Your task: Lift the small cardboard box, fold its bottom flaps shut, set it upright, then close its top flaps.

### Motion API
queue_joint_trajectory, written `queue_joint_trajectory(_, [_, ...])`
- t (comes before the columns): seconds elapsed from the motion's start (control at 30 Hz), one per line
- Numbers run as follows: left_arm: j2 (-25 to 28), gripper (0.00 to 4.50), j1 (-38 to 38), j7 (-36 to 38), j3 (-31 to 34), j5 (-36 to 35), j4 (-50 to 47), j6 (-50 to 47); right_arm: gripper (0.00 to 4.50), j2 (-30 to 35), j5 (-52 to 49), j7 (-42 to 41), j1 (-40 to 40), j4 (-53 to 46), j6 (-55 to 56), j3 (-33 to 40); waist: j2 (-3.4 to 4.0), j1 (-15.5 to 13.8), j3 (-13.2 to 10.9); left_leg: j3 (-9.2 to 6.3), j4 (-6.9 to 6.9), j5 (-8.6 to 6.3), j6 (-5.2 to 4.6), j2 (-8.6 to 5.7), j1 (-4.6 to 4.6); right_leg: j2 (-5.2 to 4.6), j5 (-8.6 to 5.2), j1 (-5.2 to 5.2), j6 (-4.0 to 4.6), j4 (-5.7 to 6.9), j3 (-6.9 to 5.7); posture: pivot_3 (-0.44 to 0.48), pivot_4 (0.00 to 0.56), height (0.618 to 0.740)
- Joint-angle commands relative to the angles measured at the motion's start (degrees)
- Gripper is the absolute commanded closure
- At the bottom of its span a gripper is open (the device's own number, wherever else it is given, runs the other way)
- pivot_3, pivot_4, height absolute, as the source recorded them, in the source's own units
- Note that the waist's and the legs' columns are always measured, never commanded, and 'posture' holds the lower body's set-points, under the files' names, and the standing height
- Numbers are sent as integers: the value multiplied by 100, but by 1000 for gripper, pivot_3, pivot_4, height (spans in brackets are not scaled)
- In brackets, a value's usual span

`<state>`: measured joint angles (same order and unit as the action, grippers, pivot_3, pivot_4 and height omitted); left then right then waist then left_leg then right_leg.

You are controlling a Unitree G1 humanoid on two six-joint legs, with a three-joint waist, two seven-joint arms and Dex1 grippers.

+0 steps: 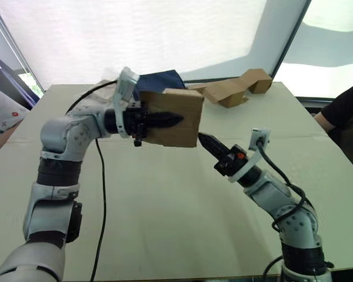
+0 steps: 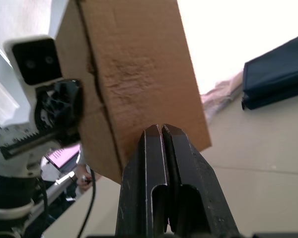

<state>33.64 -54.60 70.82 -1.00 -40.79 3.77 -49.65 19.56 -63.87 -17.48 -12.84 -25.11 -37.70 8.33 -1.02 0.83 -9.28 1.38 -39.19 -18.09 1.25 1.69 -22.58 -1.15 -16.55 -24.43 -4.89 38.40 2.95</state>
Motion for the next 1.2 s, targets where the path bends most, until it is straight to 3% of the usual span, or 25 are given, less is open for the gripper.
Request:
queue_joint_trajectory(0.03, [300,4500,-168,97,-537,465,-245,20,4459,338,-140,-178,216,-359,-74,313,0,4,0,1,0,0,0,-1,2,0,0,2,0,0,1,0,150,740])
queue_joint_trajectory(0.13, [574,4500,-303,367,-1084,968,-306,323,4459,603,-36,-265,409,-439,-142,348,0,35,0,1,1,-1,-1,1,6,10,0,2,0,1,5,0,150,740])
queue_joint_trajectory(0.23, [904,4500,-615,877,-2086,2033,-278,1149,4459,1178,440,-528,802,-676,-246,264,0,10,0,0,3,-1,-3,0,5,22,-1,2,2,-4,6,0,150,740])
queue_joint_trajectory(0.4, [1168,4500,-1034,1672,-3223,3202,-348,1877,4459,2142,1230,-1127,1101,-1119,-369,-226,2,-6,0,6,0,-2,-4,-8,5,24,-1,4,3,-8,12,0,150,740])
queue_joint_trajectory(0.5, [1195,4500,-1256,1933,-3765,3914,-380,2194,4459,2723,1625,-1369,1230,-1550,-473,-503,1,-11,-1,4,-1,-6,-11,-8,4,30,-1,4,3,-11,13,0,150,740])
queue_joint_trajectory(0.63, [1071,4500,-1365,2168,-4058,4179,-474,2173,4459,3579,2337,-1366,1511,-2165,-729,-695,-1,-10,-2,2,-1,-10,-17,-4,2,35,-2,3,4,-13,14,0,150,740])
queue_joint_trajectory(0.93, [256,4500,-1297,2035,-4259,4646,147,1935,4459,3108,2173,-1117,1854,-2533,-769,-556,-6,-17,-4,-1,-8,-10,-18,-4,1,35,-1,9,3,-14,14,0,150,740])
queue_joint_trajectory(1.03, [117,3808,-1350,2080,-4198,4716,285,2015,4500,2930,2236,-1098,1776,-2443,-753,-702,-5,2,-4,-2,-9,-11,-20,-3,3,37,-1,9,3,-14,14,0,150,740])
queue_joint_trajectory(1.17, [141,2146,-1515,2168,-4172,4517,231,1859,4500,2834,2411,-1202,1608,-2254,-724,-898,-5,-5,-4,-2,-9,-12,-22,0,5,41,-1,10,4,-11,15,0,150,740])
queue_joint_trajectory(1.2, [222,1938,-1574,2168,-4180,4349,156,1783,4500,2829,2448,-1245,1549,-2187,-718,-928,-5,-8,-4,-2,-9,-12,-22,0,5,41,-1,9,4,-11,15,0,150,740])
